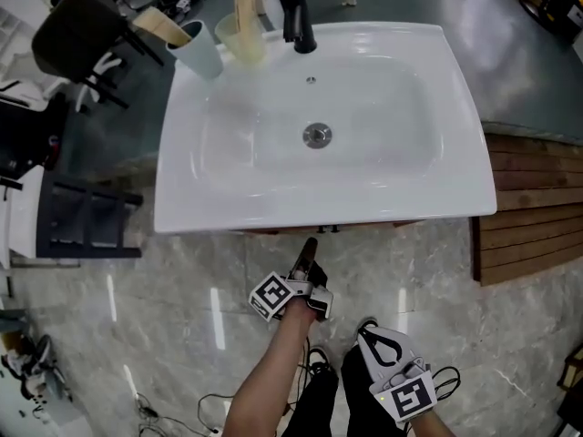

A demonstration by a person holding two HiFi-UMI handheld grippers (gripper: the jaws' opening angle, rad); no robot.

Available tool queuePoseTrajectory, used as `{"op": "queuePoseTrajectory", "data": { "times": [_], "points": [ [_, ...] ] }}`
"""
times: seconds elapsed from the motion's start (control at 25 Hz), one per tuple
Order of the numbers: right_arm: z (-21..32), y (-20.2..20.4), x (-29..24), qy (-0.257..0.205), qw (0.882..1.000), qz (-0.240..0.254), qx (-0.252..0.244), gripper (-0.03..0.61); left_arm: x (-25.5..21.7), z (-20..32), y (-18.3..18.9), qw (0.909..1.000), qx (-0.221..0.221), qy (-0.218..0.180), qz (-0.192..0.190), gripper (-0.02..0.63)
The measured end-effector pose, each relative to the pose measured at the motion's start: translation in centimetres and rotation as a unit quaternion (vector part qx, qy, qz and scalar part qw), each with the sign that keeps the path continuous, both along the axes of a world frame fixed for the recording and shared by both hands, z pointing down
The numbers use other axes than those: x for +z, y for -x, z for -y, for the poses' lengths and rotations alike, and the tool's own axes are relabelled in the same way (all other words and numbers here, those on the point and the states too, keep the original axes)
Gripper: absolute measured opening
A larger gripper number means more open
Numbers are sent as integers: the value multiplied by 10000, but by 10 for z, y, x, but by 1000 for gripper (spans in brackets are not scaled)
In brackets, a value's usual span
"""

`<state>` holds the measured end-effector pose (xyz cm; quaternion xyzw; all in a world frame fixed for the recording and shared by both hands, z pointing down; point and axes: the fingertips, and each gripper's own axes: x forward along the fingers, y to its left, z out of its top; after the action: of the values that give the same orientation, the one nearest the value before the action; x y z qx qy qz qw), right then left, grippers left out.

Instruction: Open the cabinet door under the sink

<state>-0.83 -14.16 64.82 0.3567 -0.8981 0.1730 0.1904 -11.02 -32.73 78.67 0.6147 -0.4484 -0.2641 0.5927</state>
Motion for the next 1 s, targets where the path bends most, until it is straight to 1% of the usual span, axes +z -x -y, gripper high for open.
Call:
{"op": "queuePoseTrajectory", "data": {
  "times": [0.04, 0.08, 0.2, 0.24, 0.28, 0.44, 0.56, 0.64, 0.76, 1.0],
  "points": [
    [-2, -2, 3, 28, 10000, -17, -5, 2, 7, 3, 2, 9998, -105, 96, -146, 150],
    [-5, -4, 6, 53, 10000, -45, -32, 2, 12, 6, 2, 9991, -198, 157, -328, 165],
    [-16, -10, 13, 176, 9998, -80, -80, 2, 17, 15, -7, 9949, -288, 164, -948, 172],
    [-20, -12, 15, 223, 9997, -71, -65, 2, 19, 18, -10, 9936, -301, 149, -1083, 170],
    [-22, -13, 16, 265, 9996, -62, -51, 2, 21, 21, -12, 9928, -327, 140, -1141, 169],
    [-31, -15, 20, 389, 9992, -22, -85, 2, 31, 27, -14, 9922, -508, 156, -1126, 141],
    [-35, -18, 25, 491, 9987, -3, -114, 2, 29, 28, -15, 9901, -602, -5, -1271, 121],
    [-36, -20, 28, 542, 9984, -2, -144, 2, 28, 29, -15, 9866, -721, -89, -1461, 120],
    [-39, -24, 30, 568, 9982, -24, -196, 2, 28, 27, -14, 9778, -972, -169, -1850, 109],
    [-43, -36, 34, 633, 9979, 35, -154, 2, 28, 27, -14, 9702, -1170, -274, -2106, 111]
  ]
}}
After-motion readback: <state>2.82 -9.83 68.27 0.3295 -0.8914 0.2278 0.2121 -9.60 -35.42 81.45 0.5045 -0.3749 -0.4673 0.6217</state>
